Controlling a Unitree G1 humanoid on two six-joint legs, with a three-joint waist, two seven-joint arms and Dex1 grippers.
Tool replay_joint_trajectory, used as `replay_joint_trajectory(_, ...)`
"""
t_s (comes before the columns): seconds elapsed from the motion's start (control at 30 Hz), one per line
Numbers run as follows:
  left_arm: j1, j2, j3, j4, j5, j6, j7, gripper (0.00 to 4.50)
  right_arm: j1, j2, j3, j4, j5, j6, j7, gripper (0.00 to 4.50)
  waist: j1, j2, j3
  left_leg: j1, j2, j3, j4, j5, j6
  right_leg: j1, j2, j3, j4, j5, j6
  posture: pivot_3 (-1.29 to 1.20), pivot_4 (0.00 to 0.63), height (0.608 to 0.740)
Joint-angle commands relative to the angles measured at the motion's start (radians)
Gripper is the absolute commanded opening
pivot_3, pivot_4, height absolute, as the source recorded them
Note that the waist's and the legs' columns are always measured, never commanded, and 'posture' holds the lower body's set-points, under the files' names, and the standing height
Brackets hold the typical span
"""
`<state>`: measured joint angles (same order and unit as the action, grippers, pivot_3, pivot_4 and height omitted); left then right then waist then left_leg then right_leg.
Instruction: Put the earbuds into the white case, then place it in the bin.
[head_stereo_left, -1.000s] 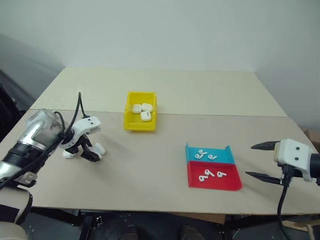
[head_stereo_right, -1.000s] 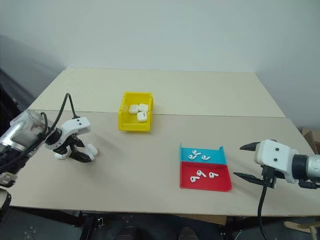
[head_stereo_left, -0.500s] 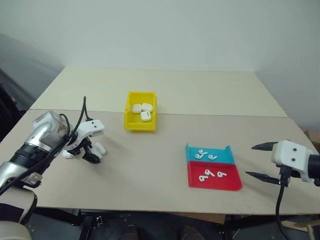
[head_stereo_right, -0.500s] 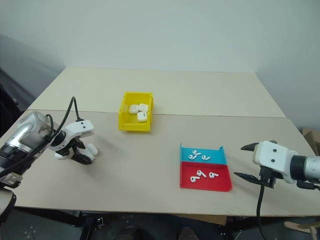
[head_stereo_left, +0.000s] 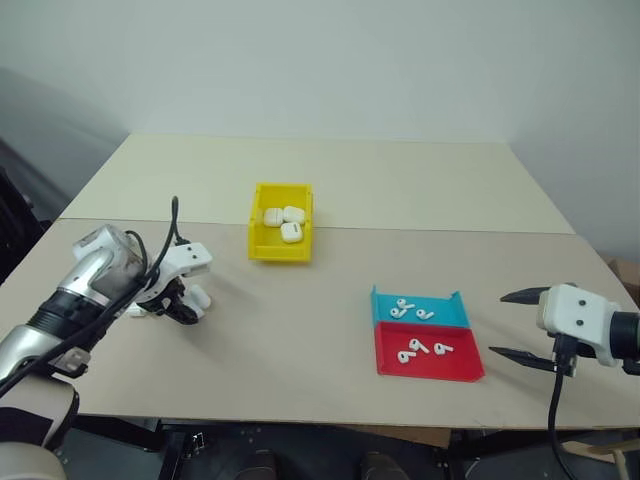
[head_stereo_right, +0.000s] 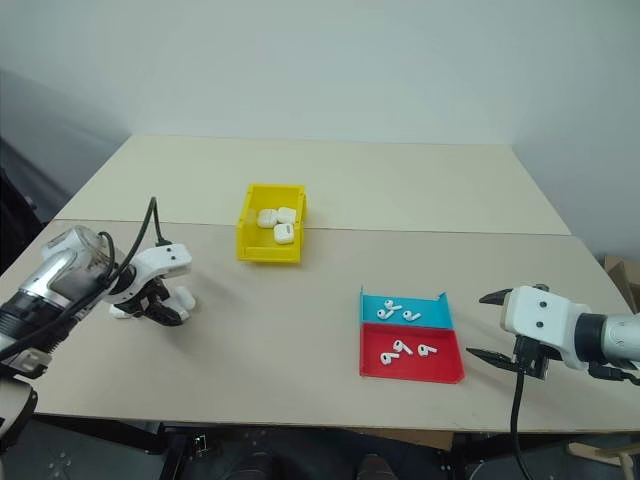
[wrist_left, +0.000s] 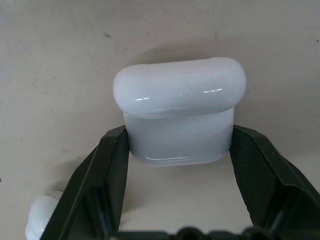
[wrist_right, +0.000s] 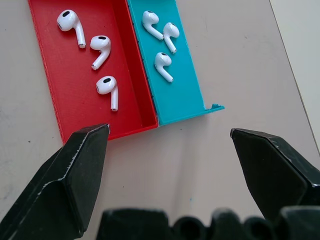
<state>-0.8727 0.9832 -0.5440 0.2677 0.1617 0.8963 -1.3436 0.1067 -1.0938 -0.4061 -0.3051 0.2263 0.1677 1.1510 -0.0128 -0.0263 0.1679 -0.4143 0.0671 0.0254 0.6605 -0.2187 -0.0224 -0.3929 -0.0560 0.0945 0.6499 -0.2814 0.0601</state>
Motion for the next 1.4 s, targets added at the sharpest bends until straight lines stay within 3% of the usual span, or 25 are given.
replay_joint_trajectory(0.03, 0.005, 0.01, 0.022, -0.022, 0.013, -0.005, 0.009, 2.75, -0.021, -0.003, -0.013, -0.002, 0.001, -0.024, -0.011, 4.5, 0.0, 0.0, 0.0, 0.0, 0.0, 0.0, 0.0, 0.0, 0.0, 0.0, 0.0, 0.0, 0.0, 0.0, 0.0, 0.0, 0.15, 0.74)
replay_joint_trajectory(0.23, 0.021, 0.026, 0.118, -0.072, -0.025, -0.1, 0.048, 2.75, -0.034, -0.007, -0.016, 0.007, -0.001, -0.024, -0.009, 4.5, 0.0, 0.0, 0.0, 0.0, 0.0, 0.0, 0.0, 0.0, 0.0, 0.0, 0.0, 0.0, 0.0, 0.0, 0.0, 0.0, 0.15, 0.74)
replay_joint_trajectory(0.37, 0.09, 0.032, 0.3, -0.159, -0.151, -0.264, 0.051, 2.75, -0.053, -0.037, -0.026, -0.001, 0.011, 0.019, 0.006, 4.5, 0.0, 0.0, 0.0, 0.0, 0.0, 0.0, 0.0, 0.0, 0.0, 0.0, 0.0, 0.0, 0.0, 0.0, 0.0, 0.0, 0.15, 0.74)
replay_joint_trajectory(0.57, 0.288, -0.076, 0.597, -0.25, -0.387, -0.606, 0.063, 2.75, -0.116, -0.139, -0.043, -0.098, 0.099, 0.165, 0.077, 4.5, -0.003, 0.001, -0.001, 0.001, 0.0, 0.001, 0.0, 0.0, 0.0, 0.0, -0.001, 0.001, 0.002, 0.0, 0.0, 0.0, 0.15, 0.74)
replay_joint_trajectory(0.7, 0.423, -0.206, 0.701, -0.337, -0.532, -0.745, 0.08, 2.75, -0.187, -0.249, 0.022, -0.182, 0.154, 0.289, 0.114, 4.5, -0.001, 0.002, -0.001, 0.004, 0.0, 0.002, 0.0, 0.0, 0.0, 0.001, -0.001, 0.001, 0.005, 0.0, 0.0, 0.0, 0.15, 0.74)
replay_joint_trajectory(0.8, 0.498, -0.338, 0.706, -0.392, -0.599, -0.845, 0.11, 2.75, -0.273, -0.327, 0.157, -0.233, 0.175, 0.385, 0.12, 4.5, -0.001, 0.002, -0.001, 0.005, 0.0, 0.002, 0.001, 0.0, 0.0, 0.002, -0.002, 0.001, 0.005, 0.0, 0.0, 0.0, 0.15, 0.74)
replay_joint_trajectory(0.93, 0.58, -0.478, 0.672, -0.444, -0.67, -0.901, 0.12, 2.75, -0.425, -0.349, 0.374, -0.264, 0.14, 0.489, 0.117, 4.5, 0.0, 0.001, -0.001, 0.006, 0.0, 0.002, 0.001, 0.0, 0.0, 0.003, -0.002, 0.001, 0.005, 0.0, 0.0, 0.0, 0.15, 0.74)
replay_joint_trajectory(1.07, 0.615, -0.519, 0.637, -0.446, -0.674, -0.934, 0.112, 2.75, -0.516, -0.331, 0.509, -0.278, 0.091, 0.532, 0.127, 4.5, 0.0, 0.002, -0.001, 0.006, 0.0, 0.002, 0.001, 0.0, 0.0, 0.002, -0.002, 0.001, 0.005, 0.0, 0.0, 0.0, 0.15, 0.74)
replay_joint_trajectory(1.17, 0.637, -0.54, 0.61, -0.431, -0.677, -0.982, 0.082, 2.75, -0.573, -0.299, 0.604, -0.273, 0.031, 0.55, 0.127, 3.96, -0.001, 0.002, -0.001, 0.006, 0.0, 0.002, 0.001, 0.0, 0.0, 0.003, -0.002, 0.001, 0.005, 0.0, 0.0, 0.0, 0.15, 0.74)
replay_joint_trajectory(1.23, 0.653, -0.53, 0.592, -0.422, -0.664, -1.007, 0.055, 2.75, -0.613, -0.265, 0.665, -0.261, -0.024, 0.566, 0.116, 3.31, -0.006, 0.002, -0.001, 0.006, 0.0, 0.002, 0.001, 0.0, 0.0, 0.003, -0.002, 0.002, 0.005, 0.0, 0.0, 0.0, 0.15, 0.74)
replay_joint_trajectory(1.4, 0.671, -0.512, 0.57, -0.419, -0.664, -1.041, 0.016, 2.75, -0.668, -0.213, 0.753, -0.239, -0.106, 0.591, 0.123, 3.31, -0.004, 0.002, -0.001, 0.006, 0.0, 0.002, 0.001, 0.0, 0.0, 0.002, -0.001, 0.002, 0.006, 0.0, -0.001, 0.0, 0.15, 0.74)
